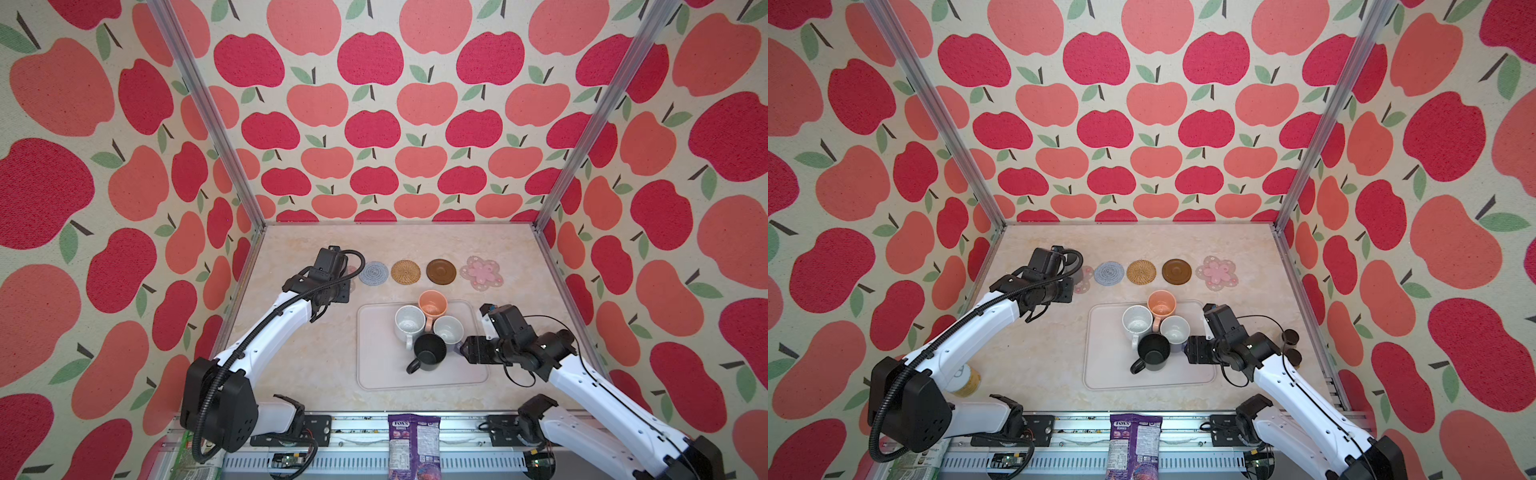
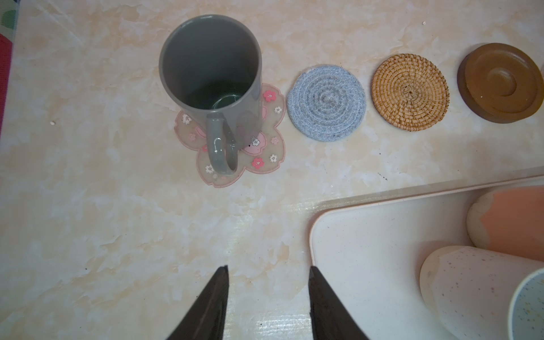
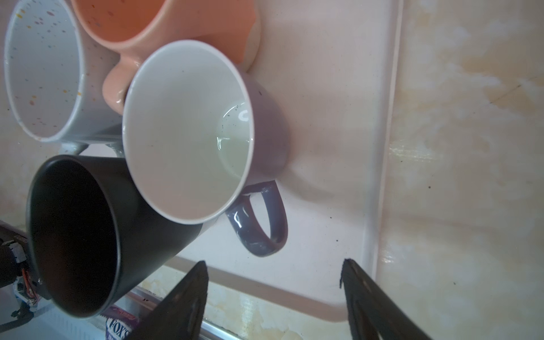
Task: Place cups on coasters
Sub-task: Pick up the cup from the tray.
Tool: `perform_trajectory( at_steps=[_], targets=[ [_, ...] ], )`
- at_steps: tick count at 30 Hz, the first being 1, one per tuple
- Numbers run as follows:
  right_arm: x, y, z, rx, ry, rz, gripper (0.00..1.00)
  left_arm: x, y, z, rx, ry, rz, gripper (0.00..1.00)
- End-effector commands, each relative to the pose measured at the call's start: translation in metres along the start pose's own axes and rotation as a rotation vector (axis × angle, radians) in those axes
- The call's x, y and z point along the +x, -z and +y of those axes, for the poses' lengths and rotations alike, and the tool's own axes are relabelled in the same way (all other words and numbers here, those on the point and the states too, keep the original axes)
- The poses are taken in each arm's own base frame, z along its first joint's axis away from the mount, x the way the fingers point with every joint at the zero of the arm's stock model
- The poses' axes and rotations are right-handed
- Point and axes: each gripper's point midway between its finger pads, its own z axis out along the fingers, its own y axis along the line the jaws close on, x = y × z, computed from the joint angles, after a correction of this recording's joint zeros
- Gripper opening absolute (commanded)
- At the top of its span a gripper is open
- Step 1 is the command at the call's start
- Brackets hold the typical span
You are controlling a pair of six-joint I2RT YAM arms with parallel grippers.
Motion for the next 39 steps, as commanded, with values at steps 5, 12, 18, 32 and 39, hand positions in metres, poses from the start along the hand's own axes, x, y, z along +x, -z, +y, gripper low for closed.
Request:
perform_trajectory(
  at_steps=[5, 12, 18, 32, 39],
  targets=[
    [0.006, -0.012, -0.003, 0.022, 0.003, 0.016, 0.73, -0.009, -0.006, -0.01, 0.038, 0.061, -0.036, 0.46],
    [-0.007, -0.031, -0.007, 0.077, 0.057, 0.022, 0.73, -0.01, -0.017, -0.017, 0.038, 0.056, -0.02, 0.46],
    [-0.011, -0.039, -0.007, 0.108, 0.116, 0.071, 0.71, -0.012, -0.02, -0.018, 0.029, 0.049, -0.007, 0.46],
    [-0.015, -0.058, 0.0, 0.083, 0.1, 0.077, 0.57, -0.019, -0.018, -0.018, 0.017, 0.052, -0.02, 0.46],
    [-0.016, -0.058, 0.007, 0.073, 0.123, 0.087, 0.52, -0.019, -0.013, -0.016, 0.01, 0.053, -0.028, 0.46]
  ],
)
